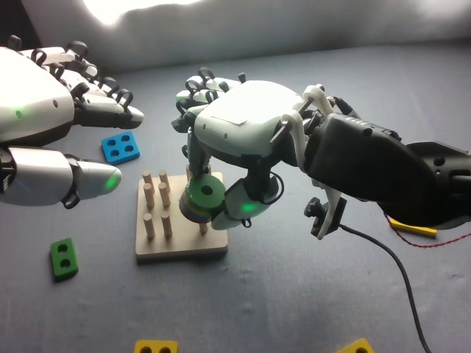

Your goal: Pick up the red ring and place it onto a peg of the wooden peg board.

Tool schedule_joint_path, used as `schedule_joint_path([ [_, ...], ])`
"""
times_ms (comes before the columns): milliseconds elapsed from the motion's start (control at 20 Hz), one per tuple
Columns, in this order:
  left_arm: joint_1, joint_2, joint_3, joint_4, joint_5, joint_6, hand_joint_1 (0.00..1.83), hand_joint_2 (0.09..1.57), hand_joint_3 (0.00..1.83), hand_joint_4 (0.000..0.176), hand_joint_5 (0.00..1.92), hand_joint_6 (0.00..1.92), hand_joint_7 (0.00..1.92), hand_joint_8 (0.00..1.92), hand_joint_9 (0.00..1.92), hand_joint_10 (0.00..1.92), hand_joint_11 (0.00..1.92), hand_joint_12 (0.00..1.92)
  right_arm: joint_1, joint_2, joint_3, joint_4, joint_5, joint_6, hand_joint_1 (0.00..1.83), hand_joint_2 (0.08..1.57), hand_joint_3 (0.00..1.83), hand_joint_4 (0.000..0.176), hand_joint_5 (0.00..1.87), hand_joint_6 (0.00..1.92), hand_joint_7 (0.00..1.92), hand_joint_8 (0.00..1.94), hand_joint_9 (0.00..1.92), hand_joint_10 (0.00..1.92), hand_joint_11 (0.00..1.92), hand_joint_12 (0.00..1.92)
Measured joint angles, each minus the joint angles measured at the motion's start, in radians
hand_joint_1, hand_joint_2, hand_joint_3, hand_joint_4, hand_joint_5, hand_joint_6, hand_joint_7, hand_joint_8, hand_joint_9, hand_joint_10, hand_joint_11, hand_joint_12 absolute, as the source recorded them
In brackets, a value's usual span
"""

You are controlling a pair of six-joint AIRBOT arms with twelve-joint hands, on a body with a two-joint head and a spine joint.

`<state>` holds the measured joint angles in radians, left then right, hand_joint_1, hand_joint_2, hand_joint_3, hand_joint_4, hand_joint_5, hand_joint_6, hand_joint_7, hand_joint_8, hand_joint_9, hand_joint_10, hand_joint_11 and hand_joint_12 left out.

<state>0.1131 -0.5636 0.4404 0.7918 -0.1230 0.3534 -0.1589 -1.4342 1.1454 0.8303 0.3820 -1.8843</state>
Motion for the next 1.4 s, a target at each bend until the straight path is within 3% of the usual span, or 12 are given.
schedule_joint_path([
  [750,0.000,0.000,0.000,-0.003,0.002,0.000,0.00,1.41,0.00,0.000,0.32,0.00,0.36,0.01,0.31,0.01,0.00,0.53,0.005,0.008,-0.021,-0.005,-0.103,-0.007,1.09,1.02,0.00,0.152,1.21,0.60,0.37,0.00,0.09,0.00,0.00,0.00],
  [800,0.000,0.000,0.000,-0.003,0.001,0.000,0.00,1.41,0.00,0.000,0.33,0.00,0.35,0.00,0.30,0.00,0.00,0.55,0.005,0.008,-0.021,-0.005,-0.102,-0.016,1.12,1.02,0.00,0.069,1.21,0.60,0.39,0.01,0.12,0.01,0.00,0.00],
  [850,0.000,0.000,0.000,-0.003,0.001,0.000,0.00,1.41,0.00,0.000,0.33,0.00,0.35,0.00,0.30,0.00,0.00,0.55,0.005,0.008,-0.021,-0.009,-0.103,-0.021,1.12,1.02,0.00,0.069,1.21,0.60,0.39,0.01,0.12,0.01,0.00,0.00],
  [900,0.000,0.000,0.000,-0.003,0.002,0.000,0.00,1.41,0.00,0.000,0.30,0.01,0.32,0.01,0.29,0.01,0.00,0.50,0.005,0.008,-0.021,-0.025,-0.103,-0.021,1.11,1.01,0.00,0.117,1.22,0.58,0.39,0.00,0.08,0.00,0.00,0.00],
  [1000,0.000,0.000,0.000,-0.003,0.001,0.000,0.00,1.41,0.00,0.000,0.30,0.00,0.33,0.01,0.29,0.00,0.00,0.49,0.005,0.007,-0.021,-0.035,-0.103,-0.023,1.11,1.01,0.00,0.108,1.23,0.56,0.39,0.00,0.08,0.00,0.00,0.00],
  [1050,0.000,0.000,0.000,-0.003,0.001,0.000,0.00,1.41,0.00,0.000,0.31,0.01,0.33,0.01,0.28,0.01,0.00,0.49,0.005,0.007,-0.021,-0.038,-0.103,-0.023,1.10,1.01,0.00,0.139,1.22,0.57,0.41,0.01,0.09,0.00,0.00,0.00],
  [1100,0.000,0.000,0.000,-0.003,0.001,0.000,0.00,1.41,0.00,0.000,0.33,0.01,0.34,0.01,0.30,0.01,0.00,0.52,0.005,0.007,-0.021,-0.042,-0.103,-0.023,1.10,1.01,0.00,0.147,1.22,0.58,0.40,0.00,0.09,0.00,0.00,0.00],
  [1150,0.000,0.000,0.000,-0.003,0.001,0.000,0.00,1.41,0.00,0.000,0.33,0.01,0.34,0.01,0.30,0.01,0.00,0.52,0.005,0.007,-0.021,-0.047,-0.103,-0.023,1.10,1.01,0.00,0.147,1.22,0.58,0.40,0.00,0.09,0.00,0.00,0.00],
  [1200,0.000,0.000,0.000,-0.003,0.001,0.000,0.00,1.41,0.00,0.000,0.30,0.00,0.32,0.00,0.28,0.00,0.00,0.48,0.004,0.007,-0.021,-0.055,-0.103,-0.023,1.11,1.02,0.00,0.087,1.20,0.62,0.41,0.00,0.10,0.00,0.00,0.00],
  [1250,0.000,0.000,0.000,-0.003,0.001,0.000,0.00,1.41,0.00,0.000,0.32,0.01,0.34,0.00,0.29,0.00,0.00,0.52,0.004,0.007,-0.021,-0.059,-0.103,-0.023,1.10,1.02,0.00,0.114,1.20,0.62,0.41,0.00,0.09,0.00,0.00,0.00],
  [1350,0.000,0.000,0.000,-0.003,0.001,0.000,0.00,1.41,0.00,0.000,0.29,0.00,0.31,0.00,0.27,0.00,0.00,0.46,0.004,0.007,-0.021,-0.063,-0.103,-0.023,1.10,1.03,0.00,0.118,1.18,0.64,0.36,0.00,0.09,0.00,0.00,0.00],
  [1400,0.000,0.000,0.000,-0.003,0.001,0.000,0.00,1.41,0.00,0.000,0.29,0.00,0.30,0.00,0.25,0.00,0.00,0.41,0.004,0.007,-0.021,-0.065,-0.103,-0.023,1.06,1.05,0.01,0.164,1.11,0.76,0.27,0.00,0.02,0.00,0.00,0.00],
])
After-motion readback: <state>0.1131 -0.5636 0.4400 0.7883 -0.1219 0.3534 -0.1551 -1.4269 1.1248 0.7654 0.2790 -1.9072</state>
